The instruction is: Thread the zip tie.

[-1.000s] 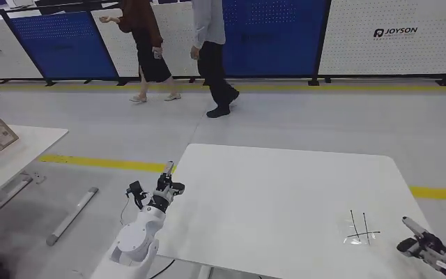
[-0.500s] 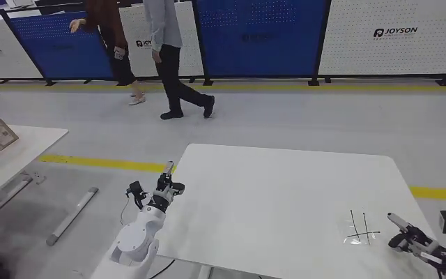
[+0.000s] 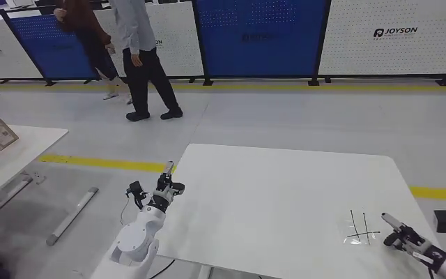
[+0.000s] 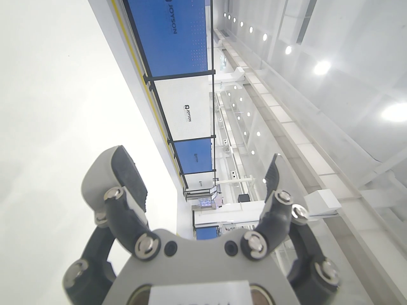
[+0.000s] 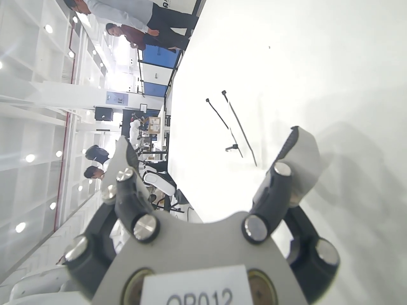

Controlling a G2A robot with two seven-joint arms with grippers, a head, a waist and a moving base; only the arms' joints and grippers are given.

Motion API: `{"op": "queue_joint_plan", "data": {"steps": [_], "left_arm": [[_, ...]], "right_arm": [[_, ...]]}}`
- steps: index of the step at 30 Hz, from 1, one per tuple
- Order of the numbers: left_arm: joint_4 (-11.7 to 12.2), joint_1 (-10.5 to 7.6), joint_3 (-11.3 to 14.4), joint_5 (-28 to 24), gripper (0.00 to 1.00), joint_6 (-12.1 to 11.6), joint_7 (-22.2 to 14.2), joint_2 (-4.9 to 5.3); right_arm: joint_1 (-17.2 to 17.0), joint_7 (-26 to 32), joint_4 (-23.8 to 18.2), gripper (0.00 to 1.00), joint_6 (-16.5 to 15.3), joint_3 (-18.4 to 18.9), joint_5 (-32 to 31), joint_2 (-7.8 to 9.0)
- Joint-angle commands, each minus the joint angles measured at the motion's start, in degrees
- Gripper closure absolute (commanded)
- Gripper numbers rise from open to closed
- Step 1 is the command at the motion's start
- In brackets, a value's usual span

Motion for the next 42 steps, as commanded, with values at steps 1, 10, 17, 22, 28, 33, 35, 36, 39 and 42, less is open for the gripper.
{"op": "queue_joint_plan", "data": {"steps": [1, 10, 17, 22, 28, 33, 35, 36, 39, 42], "left_arm": [[0.0, 0.0, 0.0, 0.0, 0.0, 0.0, 0.0, 0.0], [0.0, 0.0, 0.0, 0.0, 0.0, 0.0, 0.0, 0.0], [0.0, 0.0, 0.0, 0.0, 0.0, 0.0, 0.0, 0.0], [0.0, 0.0, 0.0, 0.0, 0.0, 0.0, 0.0, 0.0], [0.0, 0.0, 0.0, 0.0, 0.0, 0.0, 0.0, 0.0], [0.0, 0.0, 0.0, 0.0, 0.0, 0.0, 0.0, 0.0], [0.0, 0.0, 0.0, 0.0, 0.0, 0.0, 0.0, 0.0], [0.0, 0.0, 0.0, 0.0, 0.0, 0.0, 0.0, 0.0], [0.0, 0.0, 0.0, 0.0, 0.0, 0.0, 0.0, 0.0], [0.0, 0.0, 0.0, 0.0, 0.0, 0.0, 0.0, 0.0]], "right_arm": [[0.2, 0.2, 0.4, 0.53, 0.0, -0.3, -0.3, 0.1], [0.6, 1.8, 2.5, 0.68, -1.5, -0.5, 0.0, 0.61], [0.2, 2.0, 2.5, 0.7, -1.4, -0.7, -0.8, 1.0], [1.3, 1.7, 3.4, 0.71, -0.7, -1.9, -1.6, 1.15], [2.0, 1.2, 3.8, 0.73, -0.7, -2.9, -2.6, 1.36], [1.8, 0.9, 3.3, 0.76, -0.8, -3.3, -3.0, 1.53], [1.7, 0.7, 3.2, 0.76, -0.7, -3.5, -2.9, 1.59], [1.7, 0.7, 3.1, 0.75, -0.7, -3.5, -2.9, 1.62], [1.8, 0.5, 3.2, 0.78, -0.6, -3.8, -2.8, 1.7], [1.9, 0.4, 3.4, 0.82, -0.6, -4.0, -2.7, 1.79]]}}
